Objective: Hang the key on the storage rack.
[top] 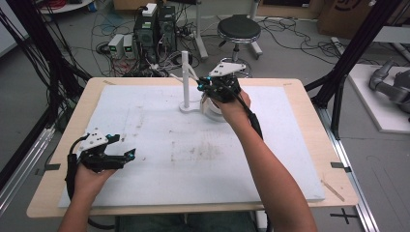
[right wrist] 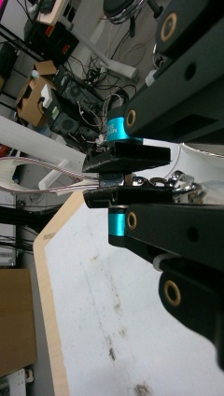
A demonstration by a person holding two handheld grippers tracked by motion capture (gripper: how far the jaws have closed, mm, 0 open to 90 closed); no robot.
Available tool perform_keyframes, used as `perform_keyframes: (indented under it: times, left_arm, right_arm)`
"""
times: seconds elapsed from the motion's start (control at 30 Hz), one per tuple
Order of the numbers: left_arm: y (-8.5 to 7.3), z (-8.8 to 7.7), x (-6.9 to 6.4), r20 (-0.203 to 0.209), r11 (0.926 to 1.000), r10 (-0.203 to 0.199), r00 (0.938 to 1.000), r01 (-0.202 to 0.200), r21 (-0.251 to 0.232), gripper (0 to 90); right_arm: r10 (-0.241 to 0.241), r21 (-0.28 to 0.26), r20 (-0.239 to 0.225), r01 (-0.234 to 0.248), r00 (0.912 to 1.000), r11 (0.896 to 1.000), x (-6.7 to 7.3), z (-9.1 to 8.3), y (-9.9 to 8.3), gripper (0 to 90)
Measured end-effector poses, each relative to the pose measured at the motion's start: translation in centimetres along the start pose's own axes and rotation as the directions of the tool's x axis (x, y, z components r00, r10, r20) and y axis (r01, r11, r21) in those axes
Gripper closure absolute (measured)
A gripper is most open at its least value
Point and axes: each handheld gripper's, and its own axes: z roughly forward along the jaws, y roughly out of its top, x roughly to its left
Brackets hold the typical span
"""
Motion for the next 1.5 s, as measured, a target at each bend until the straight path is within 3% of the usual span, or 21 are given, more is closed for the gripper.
perform_keyframes:
  times: [0.4, 1.0, 1.17, 1.27, 1.33, 1.5]
  left_arm:
    - [-0.1, 0.0, 0.1, -0.001, 1.0000, -0.002, 1.0000, 0.002, 0.004, 16.6]
    - [-0.2, 0.0, 0.1, 0.001, 0.9999, -0.007, 1.0000, 0.007, 0.010, 16.6]
    - [-0.3, 0.0, 0.2, -0.003, 0.9999, -0.007, 1.0000, 0.007, 0.012, 16.6]
    - [-0.3, 0.0, 0.1, 0.001, 0.9999, -0.007, 1.0000, 0.007, 0.009, 16.6]
    - [-0.2, 0.0, 0.1, 0.000, 0.9999, -0.004, 1.0000, 0.004, 0.010, 16.6]
    - [-0.1, 0.2, 0.0, 0.006, 1.0000, 0.000, 1.0000, 0.000, 0.009, 16.6]
  right_arm:
    - [-0.019, 0.065, 0.000, 0.019, 0.9998, 0.998, 0.4, 2.1, -0.1, 82.7]
    - [-0.026, 0.128, 0.026, 0.022, 0.9993, 0.991, 0.3, 3.5, -0.9, 81.3]
    - [-0.007, 0.093, 0.034, 0.004, 0.9994, 0.996, 0.4, 2.9, -0.6, 66.3]
    - [-0.002, 0.058, 0.026, 0.001, 0.9997, 0.998, 0.6, 2.1, -0.6, 63.0]
    - [0.025, 0.036, 0.028, -0.026, 0.9993, 0.999, 0.7, 1.6, -0.9, 58.3]
    - [0.061, 0.052, -0.002, -0.061, 0.9981, 0.997, 0.3, 0.6, -1.9, 45.9]
